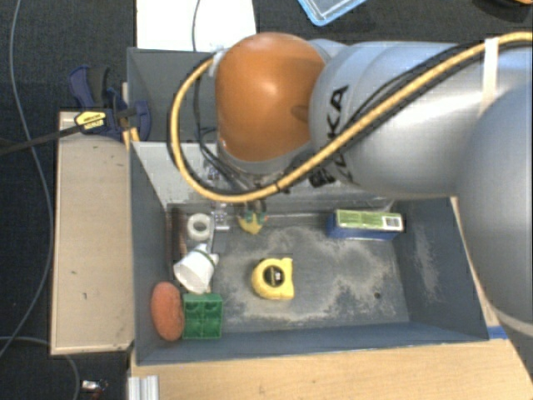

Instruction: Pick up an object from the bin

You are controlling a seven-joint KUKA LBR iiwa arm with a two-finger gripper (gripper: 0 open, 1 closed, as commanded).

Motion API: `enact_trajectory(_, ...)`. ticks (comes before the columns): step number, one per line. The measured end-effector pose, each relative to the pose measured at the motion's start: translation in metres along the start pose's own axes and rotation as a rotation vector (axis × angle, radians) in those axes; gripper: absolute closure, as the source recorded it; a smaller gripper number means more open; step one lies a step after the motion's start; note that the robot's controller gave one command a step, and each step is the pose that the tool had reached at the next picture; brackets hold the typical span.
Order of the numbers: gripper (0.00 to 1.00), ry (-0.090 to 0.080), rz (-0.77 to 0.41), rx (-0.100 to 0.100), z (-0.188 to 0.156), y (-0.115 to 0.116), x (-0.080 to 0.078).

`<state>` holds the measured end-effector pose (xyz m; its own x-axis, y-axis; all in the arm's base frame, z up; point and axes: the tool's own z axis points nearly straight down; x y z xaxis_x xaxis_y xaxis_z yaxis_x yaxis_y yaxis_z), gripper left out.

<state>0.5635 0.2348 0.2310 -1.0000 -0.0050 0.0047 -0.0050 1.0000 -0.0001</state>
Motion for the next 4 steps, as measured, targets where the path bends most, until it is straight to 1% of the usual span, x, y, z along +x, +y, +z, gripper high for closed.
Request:
enact_trajectory(1, 0.0, -0.008, 0.006, -0.002, -0.005, -0.002, -0.002)
enact_trajectory(2, 0.0, -0.011, -0.018, -0.004, 0.055, -0.032, 0.019)
enact_trajectory(3, 0.0, -0.016, 0.156, -0.008, 0.105, -0.036, 0.043)
enact_trajectory(4, 0.0, -0.011, 0.043, -0.003, 0.098, -0.048, 0.033)
